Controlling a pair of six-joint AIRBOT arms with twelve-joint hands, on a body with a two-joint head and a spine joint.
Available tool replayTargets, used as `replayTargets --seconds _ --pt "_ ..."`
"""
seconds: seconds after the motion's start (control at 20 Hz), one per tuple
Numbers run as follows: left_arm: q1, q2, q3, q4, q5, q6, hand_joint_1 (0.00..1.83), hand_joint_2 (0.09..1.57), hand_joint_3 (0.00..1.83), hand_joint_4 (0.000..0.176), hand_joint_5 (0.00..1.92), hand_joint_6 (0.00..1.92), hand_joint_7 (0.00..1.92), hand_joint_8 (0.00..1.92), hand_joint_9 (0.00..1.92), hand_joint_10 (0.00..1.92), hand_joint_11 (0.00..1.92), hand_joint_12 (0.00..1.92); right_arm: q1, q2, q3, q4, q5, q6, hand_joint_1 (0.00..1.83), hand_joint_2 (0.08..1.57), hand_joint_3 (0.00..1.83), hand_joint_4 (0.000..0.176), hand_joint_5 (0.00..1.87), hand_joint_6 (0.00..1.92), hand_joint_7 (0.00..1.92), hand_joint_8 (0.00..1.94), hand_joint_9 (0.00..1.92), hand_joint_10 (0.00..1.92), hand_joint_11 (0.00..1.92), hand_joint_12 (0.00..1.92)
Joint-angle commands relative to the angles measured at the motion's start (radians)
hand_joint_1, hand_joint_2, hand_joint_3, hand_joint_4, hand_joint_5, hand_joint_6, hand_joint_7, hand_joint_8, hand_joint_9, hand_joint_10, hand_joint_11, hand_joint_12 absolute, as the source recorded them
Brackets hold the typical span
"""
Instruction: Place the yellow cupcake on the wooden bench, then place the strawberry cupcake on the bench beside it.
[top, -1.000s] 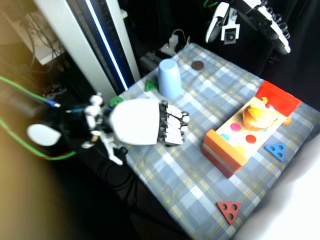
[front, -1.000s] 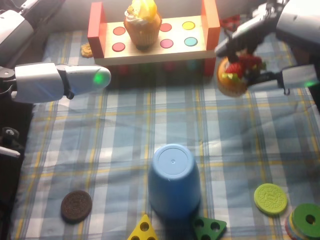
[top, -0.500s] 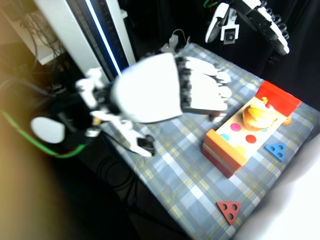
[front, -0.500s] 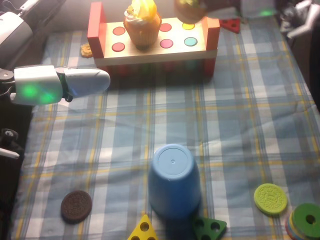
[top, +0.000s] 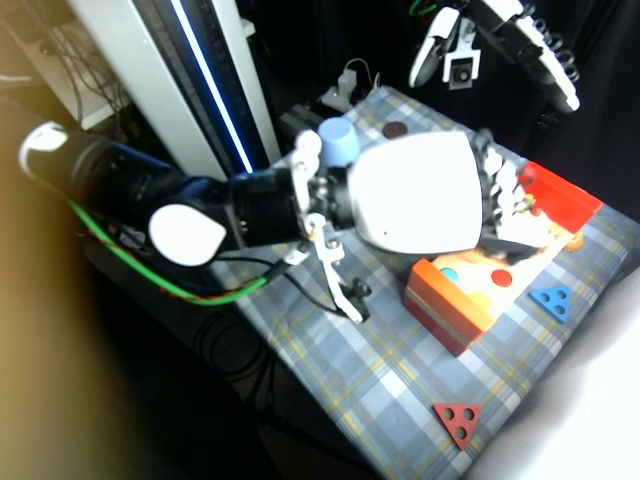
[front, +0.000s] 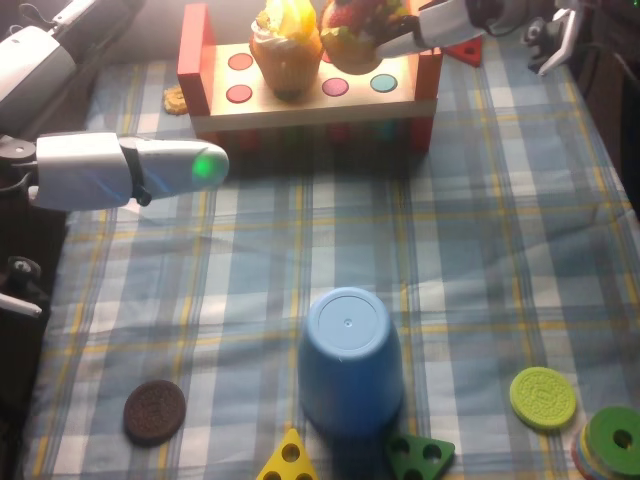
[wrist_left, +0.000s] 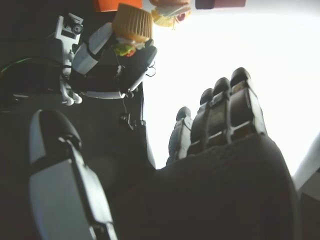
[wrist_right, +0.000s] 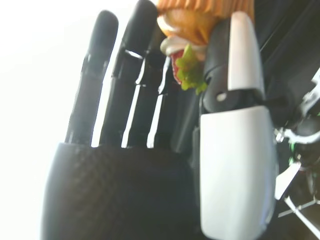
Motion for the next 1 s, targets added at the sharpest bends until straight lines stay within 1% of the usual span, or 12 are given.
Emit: replayTargets --seconds 0.0,0.15,0.35,0.4,0.5,0.55,0.65,0.75,0.8,0.85,0.9,0.95 --pt "-0.014 0.000 0.006 0.012 -0.115 -0.013 0.69 0.77 0.00 0.176 0.00 0.00 0.00 0.00 0.00 0.00 0.00 0.00 0.024 0.001 0.005 0.031 0.082 0.001 1.25 1.05 0.00 0.036 1.11 0.80 1.16 0.67 0.94 0.80 0.54 1.46" --pt "-0.014 0.000 0.006 0.013 -0.115 -0.020 0.68 0.77 0.00 0.176 0.00 0.00 0.00 0.00 0.00 0.00 0.00 0.00 0.024 -0.013 0.021 0.028 0.051 0.001 1.24 1.07 0.00 0.022 1.05 0.93 1.12 0.71 0.95 0.62 0.53 1.38" --pt "-0.014 0.000 0.006 0.018 -0.113 -0.027 0.68 0.76 0.00 0.176 0.00 0.00 0.00 0.00 0.00 0.00 0.00 0.00 0.024 -0.055 0.057 0.028 0.012 0.001 1.25 1.05 0.00 0.025 1.07 0.87 1.19 0.62 0.99 0.49 0.46 1.32" --pt "-0.014 0.000 0.006 0.019 -0.113 -0.027 0.68 0.76 0.00 0.176 0.00 0.00 0.00 0.00 0.00 0.00 0.00 0.00 0.024 -0.060 0.062 0.028 0.005 0.001 1.24 1.06 0.00 0.029 1.09 0.86 1.13 0.70 0.95 0.46 0.41 1.32" --pt "-0.014 -0.001 0.007 0.019 -0.113 -0.027 0.68 0.76 0.00 0.176 0.00 0.00 0.00 0.00 0.00 0.00 0.00 0.00 0.024 -0.076 0.074 0.028 -0.008 0.001 1.24 1.06 0.00 0.029 1.09 0.85 1.10 0.76 0.95 0.46 0.41 1.34" --pt "-0.016 -0.002 0.008 0.019 -0.112 -0.027 0.70 0.76 0.00 0.176 0.00 0.00 0.00 0.00 0.00 0.00 0.00 0.00 0.024 -0.081 0.077 0.028 -0.012 0.001 1.24 1.06 0.00 0.033 1.08 0.83 1.12 0.77 1.01 0.49 0.53 1.34" --pt "-0.018 -0.006 0.009 0.019 -0.111 -0.027 0.69 0.77 0.00 0.176 0.00 0.00 0.00 0.00 0.00 0.00 0.00 0.00 0.024 -0.082 0.077 0.028 -0.013 0.001 1.25 1.05 0.00 0.024 1.08 0.83 1.19 0.66 1.08 0.53 0.65 1.37" --pt "-0.017 -0.006 0.008 0.019 -0.109 -0.027 0.69 0.78 0.01 0.175 0.00 0.00 0.00 0.00 0.00 0.00 0.00 0.00 0.023 -0.082 0.074 0.028 -0.013 0.001 1.24 1.06 0.00 0.033 1.05 0.91 1.14 0.70 1.00 0.73 0.64 1.46" --pt "-0.017 -0.006 0.008 0.018 -0.109 -0.027 0.70 0.77 0.00 0.176 0.00 0.00 0.00 0.00 0.00 0.00 0.00 0.00 0.023 -0.082 0.071 0.028 -0.013 0.001 1.23 1.09 0.00 0.035 0.98 0.98 1.08 0.82 0.90 0.69 0.57 1.40" --pt "-0.017 -0.006 0.008 0.018 -0.108 -0.028 0.70 0.77 0.00 0.176 0.00 0.00 0.00 0.00 0.00 0.00 0.00 0.00 0.023 -0.082 0.069 0.028 -0.017 0.001 1.22 1.10 0.00 0.031 0.96 1.01 1.06 0.88 0.88 0.67 0.55 1.40" --pt "-0.017 -0.006 0.008 0.017 -0.108 -0.029 0.70 0.77 0.00 0.176 0.00 0.00 0.00 0.00 0.00 0.00 0.00 0.00 0.023 -0.082 0.069 0.028 -0.021 0.001 1.22 1.11 0.00 0.003 0.93 1.01 1.06 0.91 0.96 0.69 0.67 1.39" --pt "-0.017 -0.006 0.007 0.017 -0.108 -0.030 0.69 0.77 0.00 0.176 0.00 0.00 0.00 0.00 0.00 0.00 0.00 0.00 0.023 -0.082 0.070 0.028 -0.027 0.001 1.22 1.12 0.00 0.000 0.90 1.02 1.05 0.96 0.96 0.66 0.65 1.35"
